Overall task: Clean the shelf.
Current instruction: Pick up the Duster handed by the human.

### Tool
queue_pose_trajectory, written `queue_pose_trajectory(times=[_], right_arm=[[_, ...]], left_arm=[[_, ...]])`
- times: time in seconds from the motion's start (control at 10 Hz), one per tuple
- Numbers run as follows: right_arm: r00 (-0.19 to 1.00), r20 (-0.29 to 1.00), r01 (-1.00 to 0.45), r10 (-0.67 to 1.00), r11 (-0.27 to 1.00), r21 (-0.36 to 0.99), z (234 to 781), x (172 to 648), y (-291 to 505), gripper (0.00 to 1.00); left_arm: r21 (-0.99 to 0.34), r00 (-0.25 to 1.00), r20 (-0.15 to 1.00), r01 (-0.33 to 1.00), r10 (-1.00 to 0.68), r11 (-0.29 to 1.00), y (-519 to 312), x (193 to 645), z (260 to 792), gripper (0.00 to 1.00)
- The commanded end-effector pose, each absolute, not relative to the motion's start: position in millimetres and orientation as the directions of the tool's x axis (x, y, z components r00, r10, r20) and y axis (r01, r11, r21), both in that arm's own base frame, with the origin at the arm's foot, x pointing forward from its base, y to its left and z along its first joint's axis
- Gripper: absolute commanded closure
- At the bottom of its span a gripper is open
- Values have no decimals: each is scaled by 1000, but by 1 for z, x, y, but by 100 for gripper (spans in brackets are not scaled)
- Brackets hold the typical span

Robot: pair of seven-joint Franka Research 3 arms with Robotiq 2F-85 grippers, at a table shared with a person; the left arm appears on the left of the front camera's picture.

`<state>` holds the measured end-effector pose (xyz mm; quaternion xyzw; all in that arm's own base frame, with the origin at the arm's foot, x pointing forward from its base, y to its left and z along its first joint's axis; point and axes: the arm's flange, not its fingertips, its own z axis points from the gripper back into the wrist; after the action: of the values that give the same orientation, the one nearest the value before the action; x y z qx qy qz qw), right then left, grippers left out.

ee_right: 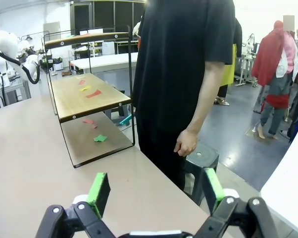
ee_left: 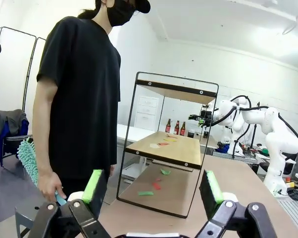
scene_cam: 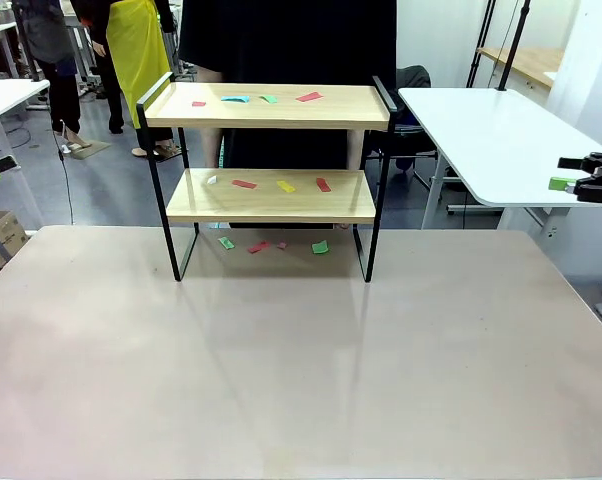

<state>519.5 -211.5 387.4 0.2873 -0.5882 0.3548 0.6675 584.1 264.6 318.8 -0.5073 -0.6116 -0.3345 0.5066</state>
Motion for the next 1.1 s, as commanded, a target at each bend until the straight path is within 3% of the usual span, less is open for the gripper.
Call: queue_pose_trajectory(times=[0.0, 1.0], right_arm=[[78, 988, -799, 130, 601, -16, 389, 527, -213, 0], [86, 986, -798, 140, 603, -16, 387, 521, -217, 0]], left_arm=[[-69, -2, 962, 966, 273, 250, 265, 586, 326, 0], [-77, 8, 965, 964, 263, 254, 266, 587, 333, 0]])
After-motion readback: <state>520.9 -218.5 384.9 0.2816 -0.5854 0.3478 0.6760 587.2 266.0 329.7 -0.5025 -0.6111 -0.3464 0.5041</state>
